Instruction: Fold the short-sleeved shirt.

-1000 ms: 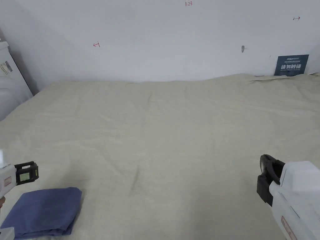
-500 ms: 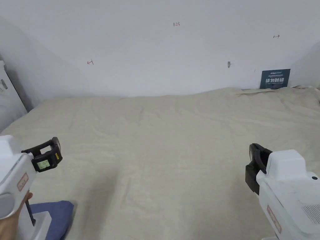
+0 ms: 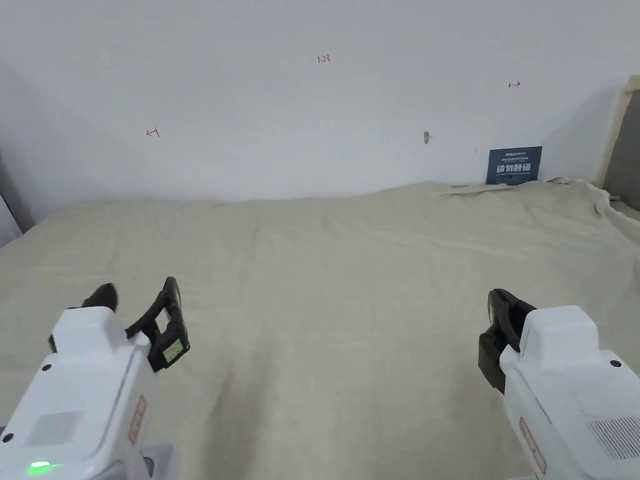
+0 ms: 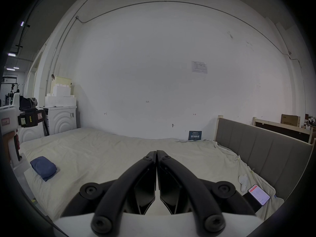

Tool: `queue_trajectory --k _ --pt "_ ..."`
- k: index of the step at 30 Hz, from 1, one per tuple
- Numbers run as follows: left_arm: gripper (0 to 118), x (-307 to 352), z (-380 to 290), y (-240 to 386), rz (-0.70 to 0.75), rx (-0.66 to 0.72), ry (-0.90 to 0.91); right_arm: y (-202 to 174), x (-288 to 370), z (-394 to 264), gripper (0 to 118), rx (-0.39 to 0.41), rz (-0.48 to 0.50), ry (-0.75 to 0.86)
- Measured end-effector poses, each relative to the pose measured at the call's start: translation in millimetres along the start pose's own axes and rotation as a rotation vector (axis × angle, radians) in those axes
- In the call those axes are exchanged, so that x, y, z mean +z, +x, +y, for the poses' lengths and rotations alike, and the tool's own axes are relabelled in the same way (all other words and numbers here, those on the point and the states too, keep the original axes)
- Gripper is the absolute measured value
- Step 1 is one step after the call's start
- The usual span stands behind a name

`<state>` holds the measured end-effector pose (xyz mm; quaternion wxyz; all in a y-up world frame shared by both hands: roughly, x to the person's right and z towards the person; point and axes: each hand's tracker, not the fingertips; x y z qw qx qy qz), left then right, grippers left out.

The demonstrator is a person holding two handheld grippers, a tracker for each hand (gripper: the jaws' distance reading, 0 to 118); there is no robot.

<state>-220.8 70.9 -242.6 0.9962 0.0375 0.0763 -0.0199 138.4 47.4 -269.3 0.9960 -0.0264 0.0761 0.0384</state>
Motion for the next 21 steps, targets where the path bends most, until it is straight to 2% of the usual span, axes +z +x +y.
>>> queue_trajectory --k 1,2,5,7,8,21 --pt "58 1 -2 6 -0.007 -0.005 0.001 1 1 -1 0 -0.001 -0.004 0.002" --pt "46 2 -2 12 -0.037 0.005 -0.008 2 3 -1 0 -0.003 -0.01 0.002" --pt "27 4 -5 24 -0.099 0.043 -0.042 5 7 -1 0 -0.01 -0.027 0.008" --pt "4 7 -7 36 -0.099 0.027 -0.036 7 8 -1 0 -0.012 -0.033 0.01" --pt "1 8 -9 39 -0.105 0.019 -0.035 8 9 -1 0 -0.012 -0.04 0.011" --pt "0 14 -22 79 -0.118 -0.008 -0.047 21 16 -3 0 -0.021 -0.08 0.012"
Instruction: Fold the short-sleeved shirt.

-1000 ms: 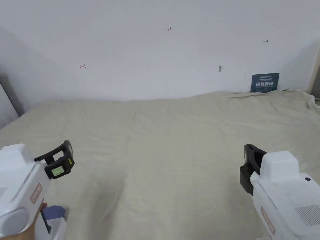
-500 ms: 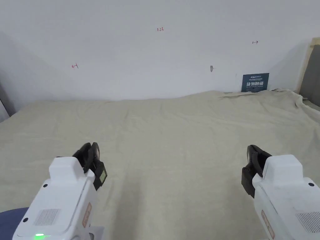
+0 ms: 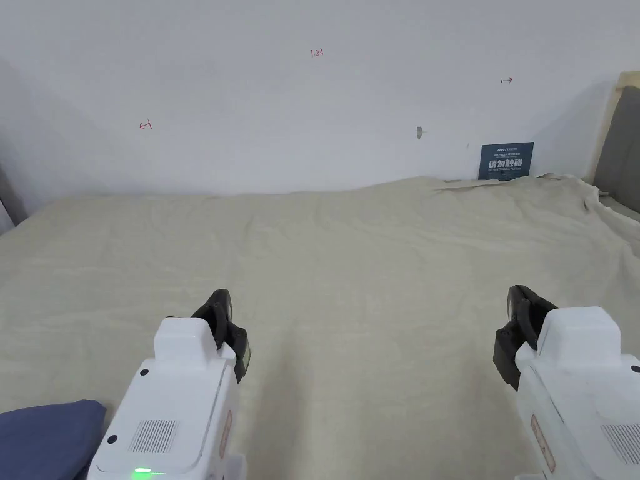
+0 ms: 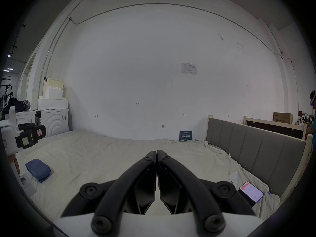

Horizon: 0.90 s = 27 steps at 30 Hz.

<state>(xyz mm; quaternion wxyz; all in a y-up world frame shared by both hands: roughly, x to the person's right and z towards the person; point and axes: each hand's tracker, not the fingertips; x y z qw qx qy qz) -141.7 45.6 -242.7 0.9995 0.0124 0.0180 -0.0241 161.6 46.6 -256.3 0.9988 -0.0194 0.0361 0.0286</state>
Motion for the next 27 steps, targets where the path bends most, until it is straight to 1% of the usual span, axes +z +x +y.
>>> queue_trajectory --k 27 --pt "0 6.8 -4.9 2.1 0.019 -0.017 0.005 -1.0 7.8 -0.7 0 0.016 -0.014 -0.002"
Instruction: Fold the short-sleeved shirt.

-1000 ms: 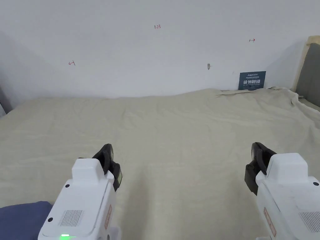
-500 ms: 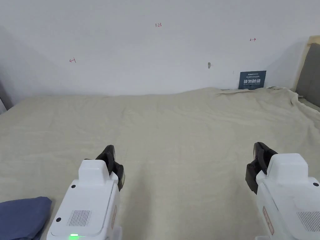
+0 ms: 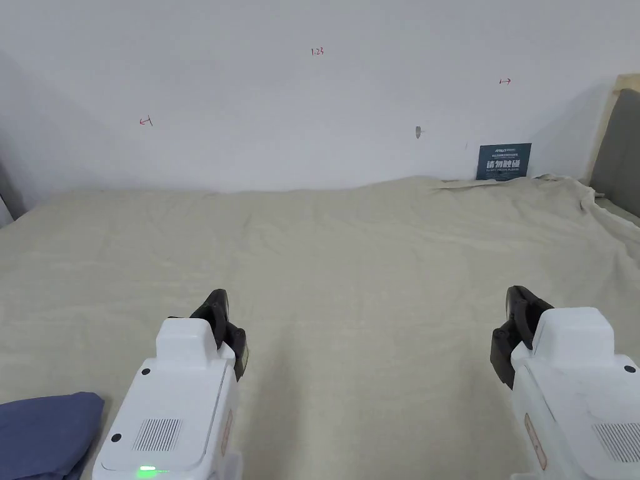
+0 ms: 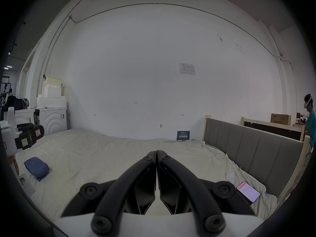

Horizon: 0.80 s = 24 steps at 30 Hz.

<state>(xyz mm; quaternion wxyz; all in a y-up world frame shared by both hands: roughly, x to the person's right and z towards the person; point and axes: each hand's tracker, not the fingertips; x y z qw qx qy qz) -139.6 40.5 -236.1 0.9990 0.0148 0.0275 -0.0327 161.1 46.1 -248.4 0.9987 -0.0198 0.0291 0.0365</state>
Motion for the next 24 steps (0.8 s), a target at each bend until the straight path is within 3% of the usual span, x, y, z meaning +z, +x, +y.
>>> queue_trajectory --k 24 --pt "0 2.6 -2.5 -0.4 -0.002 -0.026 -0.003 0.0 1.7 -0.3 0 0.007 -0.002 -0.002"
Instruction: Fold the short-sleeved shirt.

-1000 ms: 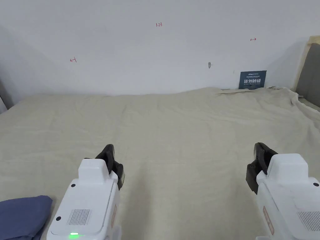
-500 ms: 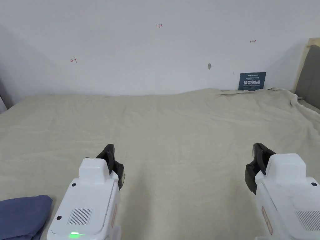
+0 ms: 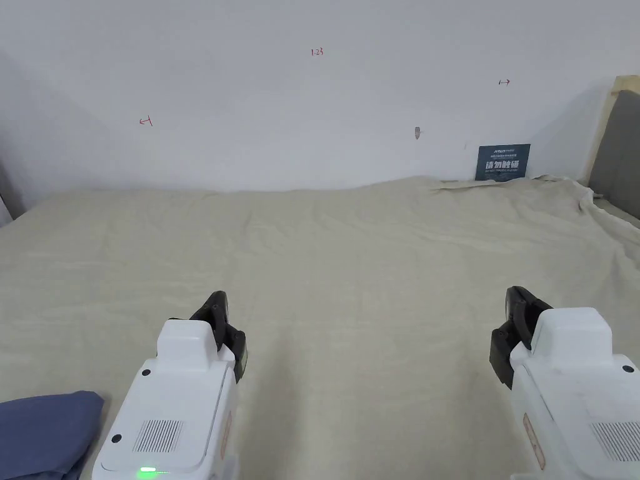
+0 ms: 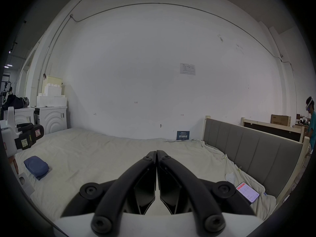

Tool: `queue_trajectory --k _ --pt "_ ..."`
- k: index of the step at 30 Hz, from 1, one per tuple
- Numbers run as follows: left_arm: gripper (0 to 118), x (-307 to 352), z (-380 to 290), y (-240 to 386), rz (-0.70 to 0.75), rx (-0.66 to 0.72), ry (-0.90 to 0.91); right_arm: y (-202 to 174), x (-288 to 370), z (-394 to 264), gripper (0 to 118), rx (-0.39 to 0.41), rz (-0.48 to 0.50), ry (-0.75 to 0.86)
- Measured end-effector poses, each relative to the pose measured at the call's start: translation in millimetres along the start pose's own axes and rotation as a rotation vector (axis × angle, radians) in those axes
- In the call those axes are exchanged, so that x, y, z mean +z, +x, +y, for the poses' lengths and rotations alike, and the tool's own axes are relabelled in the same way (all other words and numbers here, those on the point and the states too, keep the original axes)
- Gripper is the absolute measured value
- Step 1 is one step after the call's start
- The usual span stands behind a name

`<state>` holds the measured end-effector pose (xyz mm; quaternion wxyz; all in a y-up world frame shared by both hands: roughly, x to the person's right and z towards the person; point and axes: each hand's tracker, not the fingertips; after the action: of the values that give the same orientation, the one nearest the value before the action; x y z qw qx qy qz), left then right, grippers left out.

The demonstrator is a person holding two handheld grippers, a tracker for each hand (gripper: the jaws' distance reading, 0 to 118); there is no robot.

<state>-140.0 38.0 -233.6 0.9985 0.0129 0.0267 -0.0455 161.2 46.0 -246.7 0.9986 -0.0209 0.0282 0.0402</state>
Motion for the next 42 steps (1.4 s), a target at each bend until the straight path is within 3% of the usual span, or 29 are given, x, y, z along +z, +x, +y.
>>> queue_trajectory --k 11,12,14,15,16,19,24,42 --pt "0 0 0 -6 0.005 0.017 0.004 -1 0 0 2 0.002 -0.002 -0.003" --pt "4 0 0 -6 0.011 0.021 0.002 -1 0 0 5 -0.003 0.002 -0.006" --pt "22 -1 0 -7 0.026 0.025 -0.004 0 0 0 37 -0.007 0.01 -0.014" --pt "39 -2 0 -9 0.034 0.033 -0.011 0 -1 0 56 -0.008 0.015 -0.02" --pt "67 -3 0 -11 0.038 0.043 -0.018 -1 -1 0 76 -0.007 0.015 -0.02" --pt "118 -2 0 -16 0.029 0.065 -0.024 -2 -1 -1 100 0.0 0.001 -0.024" --pt "118 2 -1 -18 0.055 0.055 -0.008 -1 0 -1 112 -0.027 -0.001 -0.018" --pt "118 4 -4 -20 0.075 0.03 0.002 -2 1 0 112 -0.029 -0.009 -0.004"
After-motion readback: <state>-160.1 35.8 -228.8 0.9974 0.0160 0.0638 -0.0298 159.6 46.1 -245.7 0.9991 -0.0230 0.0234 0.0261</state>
